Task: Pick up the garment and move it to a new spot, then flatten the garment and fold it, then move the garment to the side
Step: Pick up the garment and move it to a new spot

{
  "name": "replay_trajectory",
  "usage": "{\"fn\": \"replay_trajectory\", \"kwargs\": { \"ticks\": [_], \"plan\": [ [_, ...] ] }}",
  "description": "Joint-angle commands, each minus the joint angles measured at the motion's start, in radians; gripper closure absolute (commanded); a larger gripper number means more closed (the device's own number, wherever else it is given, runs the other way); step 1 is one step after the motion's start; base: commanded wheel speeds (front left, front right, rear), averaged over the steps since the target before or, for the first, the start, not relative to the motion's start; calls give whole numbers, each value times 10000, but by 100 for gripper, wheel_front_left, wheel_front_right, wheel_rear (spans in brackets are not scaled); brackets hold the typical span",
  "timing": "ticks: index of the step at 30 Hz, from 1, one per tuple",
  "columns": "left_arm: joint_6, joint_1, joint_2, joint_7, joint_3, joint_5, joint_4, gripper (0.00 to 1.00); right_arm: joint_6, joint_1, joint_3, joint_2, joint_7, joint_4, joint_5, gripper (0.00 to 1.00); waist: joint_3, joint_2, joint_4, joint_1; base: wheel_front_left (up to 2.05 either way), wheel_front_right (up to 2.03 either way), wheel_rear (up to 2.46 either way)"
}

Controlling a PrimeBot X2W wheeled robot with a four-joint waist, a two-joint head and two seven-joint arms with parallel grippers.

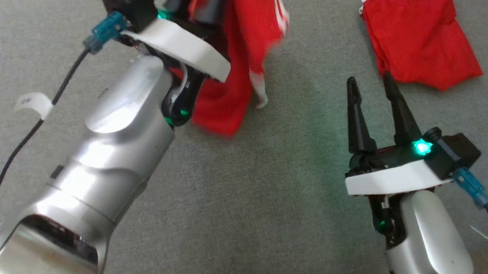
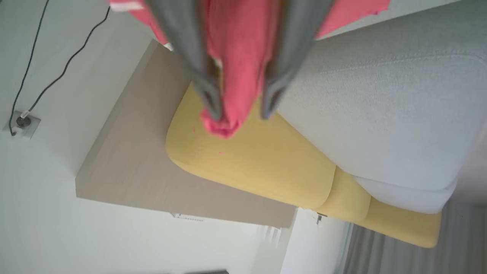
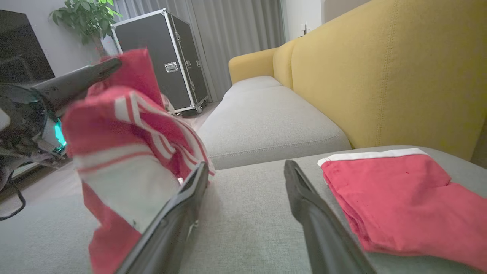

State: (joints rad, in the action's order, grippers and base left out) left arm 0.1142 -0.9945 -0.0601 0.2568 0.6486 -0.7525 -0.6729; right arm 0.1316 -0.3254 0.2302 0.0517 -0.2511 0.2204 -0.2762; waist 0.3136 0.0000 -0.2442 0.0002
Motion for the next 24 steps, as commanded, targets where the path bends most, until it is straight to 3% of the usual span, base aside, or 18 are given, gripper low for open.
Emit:
{"fn": "replay_trajectory", "kwargs": {
  "ticks": [1,6,13,20,24],
  "plan": [
    [60,-205,-146,48,-214,75,212,0,-9,-267,89,-15,-107,-407,-35,0,61,0,35,-2,0,0,0],
    [129,-13,-305,49,-731,265,212,0,-9,-209,-160,-15,-107,-386,125,0,-63,0,546,-2,0,0,0],
    [158,1139,-1188,49,-2010,948,1134,0,-9,88,-471,-15,-107,-175,473,0,-729,0,1676,-2,0,0,0],
    [162,3700,-1977,49,-2879,1431,2449,0,-9,637,-716,-15,-107,269,737,0,-1622,0,2669,-2,0,0,0],
    [163,5461,-1965,49,-3644,1679,3140,0,-9,921,-732,-15,-107,586,755,0,-1963,0,3009,-2,0,0,0]
  ]
}}
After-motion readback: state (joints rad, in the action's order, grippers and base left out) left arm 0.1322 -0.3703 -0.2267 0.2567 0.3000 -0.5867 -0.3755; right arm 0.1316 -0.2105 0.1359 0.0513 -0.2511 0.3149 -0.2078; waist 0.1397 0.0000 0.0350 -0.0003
